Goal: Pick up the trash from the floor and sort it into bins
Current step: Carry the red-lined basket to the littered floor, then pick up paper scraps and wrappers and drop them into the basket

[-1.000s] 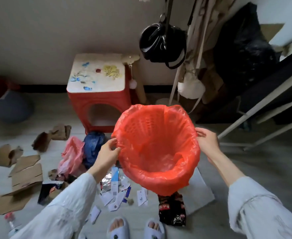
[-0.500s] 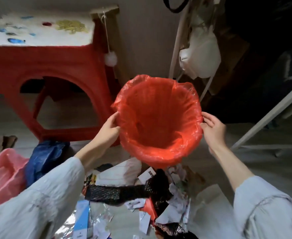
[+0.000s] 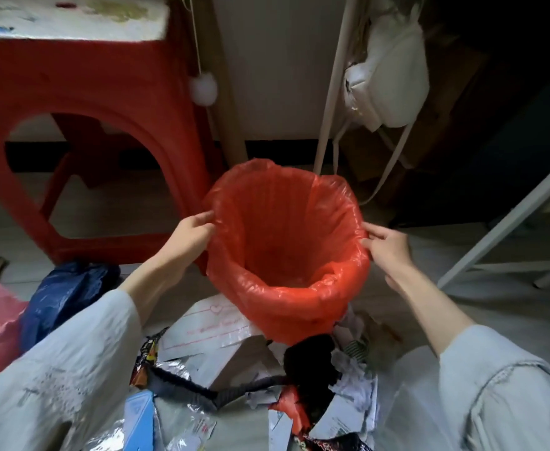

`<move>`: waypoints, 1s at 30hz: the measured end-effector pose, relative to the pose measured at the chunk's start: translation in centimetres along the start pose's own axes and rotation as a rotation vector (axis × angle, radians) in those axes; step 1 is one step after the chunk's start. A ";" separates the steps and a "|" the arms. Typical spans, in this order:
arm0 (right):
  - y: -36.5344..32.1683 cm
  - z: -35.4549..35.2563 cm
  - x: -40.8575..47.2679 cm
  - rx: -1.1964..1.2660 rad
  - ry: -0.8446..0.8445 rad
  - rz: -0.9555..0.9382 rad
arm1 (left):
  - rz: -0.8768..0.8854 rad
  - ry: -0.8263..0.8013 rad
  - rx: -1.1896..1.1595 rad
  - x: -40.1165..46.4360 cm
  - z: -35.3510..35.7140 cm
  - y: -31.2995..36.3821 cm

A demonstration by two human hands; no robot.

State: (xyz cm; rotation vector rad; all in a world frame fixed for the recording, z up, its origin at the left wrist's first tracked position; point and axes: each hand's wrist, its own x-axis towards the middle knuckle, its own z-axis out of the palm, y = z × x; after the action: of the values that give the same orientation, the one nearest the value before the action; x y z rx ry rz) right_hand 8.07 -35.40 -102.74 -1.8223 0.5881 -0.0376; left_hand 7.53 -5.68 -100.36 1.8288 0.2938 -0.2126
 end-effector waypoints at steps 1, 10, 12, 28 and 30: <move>0.1 -0.3 0.1 -0.019 0.010 0.013 | -0.016 -0.010 -0.007 -0.2 0.0 -0.2; 0.4 -1.5 -2.3 -0.080 0.047 0.039 | -0.041 -0.048 -0.007 -2.5 -0.1 -0.8; 0.3 -1.7 -3.4 -0.091 0.042 0.040 | -0.020 -0.049 0.046 -3.6 -0.4 -1.1; 9.7 1.7 -22.2 -0.314 -0.216 -0.030 | -0.017 0.021 0.239 -18.8 2.3 -15.2; 11.6 3.5 -23.2 -0.472 -0.399 -0.083 | -0.096 -0.039 0.346 -19.7 2.7 -18.7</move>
State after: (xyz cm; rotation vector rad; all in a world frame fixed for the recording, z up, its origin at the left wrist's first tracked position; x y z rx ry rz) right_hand -15.41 -25.23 -108.30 -2.2287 0.2463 0.4327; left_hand -16.97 -5.27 -112.41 2.1508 0.3334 -0.3854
